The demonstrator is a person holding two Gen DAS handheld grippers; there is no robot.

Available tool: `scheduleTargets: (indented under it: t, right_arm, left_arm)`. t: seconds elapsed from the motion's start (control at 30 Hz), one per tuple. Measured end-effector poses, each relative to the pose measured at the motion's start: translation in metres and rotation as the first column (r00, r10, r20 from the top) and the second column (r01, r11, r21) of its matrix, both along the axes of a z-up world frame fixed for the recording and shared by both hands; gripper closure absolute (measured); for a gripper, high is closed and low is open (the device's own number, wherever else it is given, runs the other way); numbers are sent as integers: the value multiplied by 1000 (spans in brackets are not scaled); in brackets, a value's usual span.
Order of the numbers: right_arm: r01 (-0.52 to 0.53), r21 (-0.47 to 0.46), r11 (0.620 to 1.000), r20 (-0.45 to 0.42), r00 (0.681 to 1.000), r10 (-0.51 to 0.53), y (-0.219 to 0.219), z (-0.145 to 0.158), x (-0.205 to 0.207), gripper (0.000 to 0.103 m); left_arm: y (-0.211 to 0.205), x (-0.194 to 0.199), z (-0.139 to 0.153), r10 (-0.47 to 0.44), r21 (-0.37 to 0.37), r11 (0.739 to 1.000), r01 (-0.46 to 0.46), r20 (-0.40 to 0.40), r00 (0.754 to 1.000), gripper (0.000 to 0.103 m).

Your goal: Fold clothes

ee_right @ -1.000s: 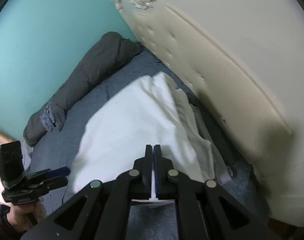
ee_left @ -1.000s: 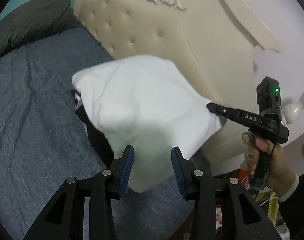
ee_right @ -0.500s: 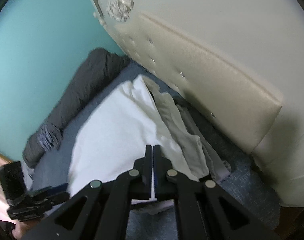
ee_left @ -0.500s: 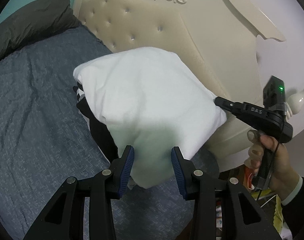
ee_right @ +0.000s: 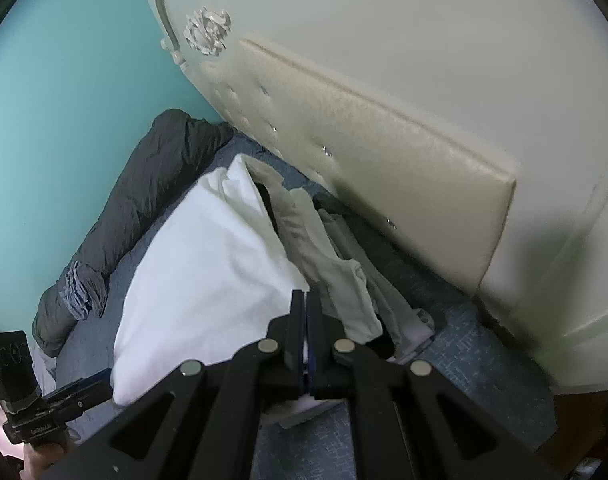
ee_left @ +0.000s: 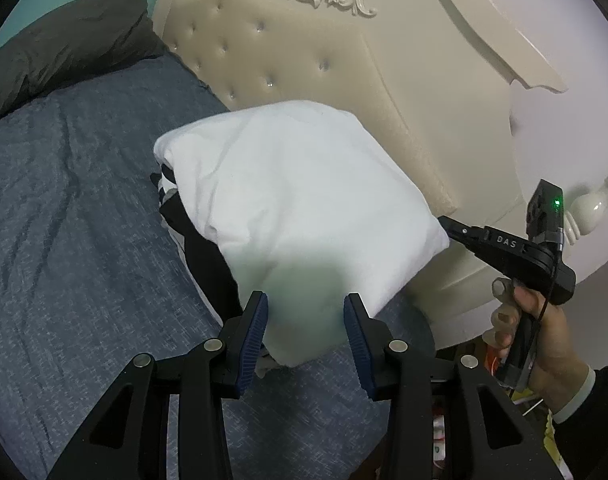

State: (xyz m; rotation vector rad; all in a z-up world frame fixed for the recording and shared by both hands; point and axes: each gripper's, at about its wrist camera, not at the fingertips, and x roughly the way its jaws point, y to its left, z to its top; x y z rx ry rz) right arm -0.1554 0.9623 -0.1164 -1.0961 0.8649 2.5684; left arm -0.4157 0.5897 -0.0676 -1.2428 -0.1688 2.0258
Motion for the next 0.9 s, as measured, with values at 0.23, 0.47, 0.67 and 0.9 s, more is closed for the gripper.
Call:
scheduleTargets:
  t: [0.23, 0.47, 0.67, 0.9]
  right_arm:
    - [-2, 35, 999, -50, 999, 4, -14, 31, 11, 102]
    - [-26, 20, 999, -78, 997, 28, -41, 44, 12, 102]
    - [-43, 28, 999, -89, 995, 45, -69, 51, 12, 102]
    - [-120, 32, 992, -81, 989, 122, -105, 52, 1, 102]
  left_arm:
    - [-14, 2, 20, 10, 14, 1000, -9, -33, 999, 60]
    - [-27, 6, 33, 11, 15, 1000, -10, -53, 999, 58]
    - [-43, 12, 34, 22, 18, 1000, -22, -50, 998, 57]
    - [-60, 16, 32, 38, 15, 999, -37, -36, 999, 56]
